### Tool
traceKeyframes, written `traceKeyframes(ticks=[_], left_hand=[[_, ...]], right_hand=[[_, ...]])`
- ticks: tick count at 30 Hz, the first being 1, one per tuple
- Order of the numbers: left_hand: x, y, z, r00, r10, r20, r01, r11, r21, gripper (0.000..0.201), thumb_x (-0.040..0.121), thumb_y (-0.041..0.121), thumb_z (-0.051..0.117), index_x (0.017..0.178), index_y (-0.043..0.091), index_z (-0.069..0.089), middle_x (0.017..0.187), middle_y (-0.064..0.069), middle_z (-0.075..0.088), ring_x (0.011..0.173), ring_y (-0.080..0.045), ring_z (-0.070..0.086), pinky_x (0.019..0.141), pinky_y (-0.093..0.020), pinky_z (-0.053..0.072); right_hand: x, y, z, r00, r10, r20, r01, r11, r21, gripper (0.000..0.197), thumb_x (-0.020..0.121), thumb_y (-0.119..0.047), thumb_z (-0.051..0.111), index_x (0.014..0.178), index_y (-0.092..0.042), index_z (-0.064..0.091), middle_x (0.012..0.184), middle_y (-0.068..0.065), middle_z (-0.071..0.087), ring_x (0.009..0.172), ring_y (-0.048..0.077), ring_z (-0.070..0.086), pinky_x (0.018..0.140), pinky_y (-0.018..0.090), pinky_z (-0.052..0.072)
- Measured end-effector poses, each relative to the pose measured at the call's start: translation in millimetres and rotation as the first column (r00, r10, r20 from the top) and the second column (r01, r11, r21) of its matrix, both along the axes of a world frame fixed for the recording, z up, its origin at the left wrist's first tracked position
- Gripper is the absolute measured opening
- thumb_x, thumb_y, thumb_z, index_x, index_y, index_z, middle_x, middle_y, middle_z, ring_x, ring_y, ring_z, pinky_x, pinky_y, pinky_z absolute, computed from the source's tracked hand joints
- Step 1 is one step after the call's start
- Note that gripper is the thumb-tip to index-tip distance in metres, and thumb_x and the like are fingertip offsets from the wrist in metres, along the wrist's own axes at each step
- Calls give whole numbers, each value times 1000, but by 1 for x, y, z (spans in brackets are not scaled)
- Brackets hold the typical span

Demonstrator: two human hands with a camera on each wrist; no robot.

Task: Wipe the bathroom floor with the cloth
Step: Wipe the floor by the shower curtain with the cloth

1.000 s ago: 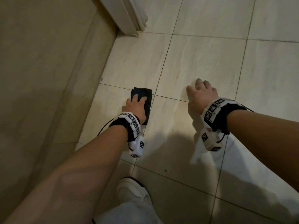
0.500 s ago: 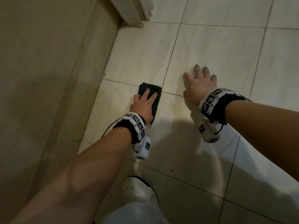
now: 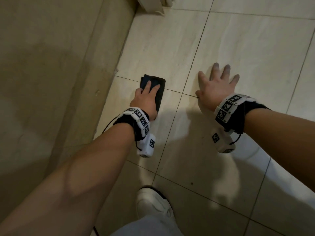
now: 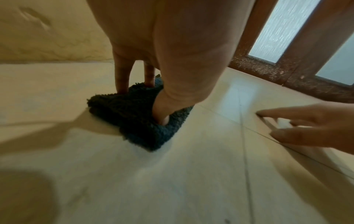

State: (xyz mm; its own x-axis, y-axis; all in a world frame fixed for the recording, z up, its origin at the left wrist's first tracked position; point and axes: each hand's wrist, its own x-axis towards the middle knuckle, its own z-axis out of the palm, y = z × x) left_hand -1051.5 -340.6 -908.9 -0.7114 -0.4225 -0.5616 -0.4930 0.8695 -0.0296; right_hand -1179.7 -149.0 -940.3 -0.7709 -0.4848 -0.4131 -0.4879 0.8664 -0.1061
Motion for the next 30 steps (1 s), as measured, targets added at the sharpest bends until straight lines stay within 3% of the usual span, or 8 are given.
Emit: traceKeyframes(ticks=[8,14,22,27,30], left_hand=[[16,-80,-3,970,232,71,-230,973,-37,90,85,1,56,156,33,10,165,2,-2,144,-39,18,117,-46,27],[21,-97,0,946,314,79,-310,949,-64,86,87,-2,51,156,32,12,165,2,-1,142,-41,20,117,-42,23],[24,-70,2,962,236,139,-230,971,-59,88,91,9,54,155,39,3,164,5,-6,144,-41,13,117,-48,25],[25,-2,0,993,97,62,-98,995,19,91,87,10,59,154,41,6,163,5,-7,136,-34,18,105,-49,40],[21,41,-3,1000,-9,11,9,1000,-23,92,85,15,64,153,42,10,163,4,-5,132,-32,23,94,-49,47]], right_hand=[[-3,-1,1,999,-6,53,6,1000,-4,61,98,-42,47,150,-35,15,162,17,-9,146,49,-13,111,74,2],[-4,-2,3,996,6,89,-7,1000,9,59,100,-39,45,149,-39,12,162,18,-14,145,51,-17,110,75,0],[-4,-5,7,993,10,118,-15,999,37,60,99,-35,49,148,-39,13,161,19,-13,144,52,-16,108,77,0],[-2,-4,7,994,18,110,-22,999,38,62,97,-33,51,146,-40,14,161,18,-14,144,52,-17,107,78,-1],[-4,-5,9,993,14,121,-20,998,51,63,98,-34,49,148,-41,11,161,17,-16,144,51,-19,108,77,-2]])
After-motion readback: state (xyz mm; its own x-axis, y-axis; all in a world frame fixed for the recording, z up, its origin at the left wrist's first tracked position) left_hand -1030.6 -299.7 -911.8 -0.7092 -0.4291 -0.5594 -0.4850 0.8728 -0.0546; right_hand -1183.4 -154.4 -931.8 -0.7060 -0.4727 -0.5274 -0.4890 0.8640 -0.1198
